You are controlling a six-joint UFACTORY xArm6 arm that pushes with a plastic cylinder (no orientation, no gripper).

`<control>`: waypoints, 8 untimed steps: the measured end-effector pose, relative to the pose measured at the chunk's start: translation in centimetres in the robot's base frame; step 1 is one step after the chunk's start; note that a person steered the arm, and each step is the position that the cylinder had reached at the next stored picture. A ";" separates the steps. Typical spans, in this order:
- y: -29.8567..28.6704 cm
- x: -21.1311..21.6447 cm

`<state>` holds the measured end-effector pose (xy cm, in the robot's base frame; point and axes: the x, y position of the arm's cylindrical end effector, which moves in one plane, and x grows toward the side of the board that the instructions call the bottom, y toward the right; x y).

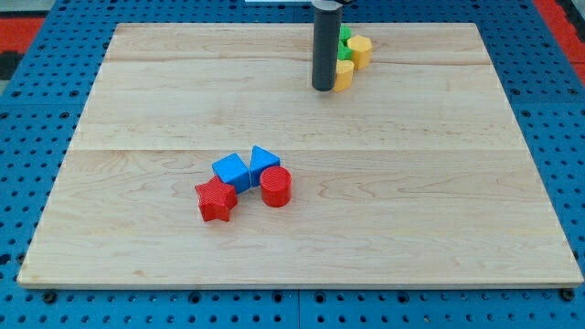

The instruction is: Place the green blocks and yellow block in a diagonal line

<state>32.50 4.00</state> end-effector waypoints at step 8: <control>-0.9 -1.1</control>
<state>31.41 3.08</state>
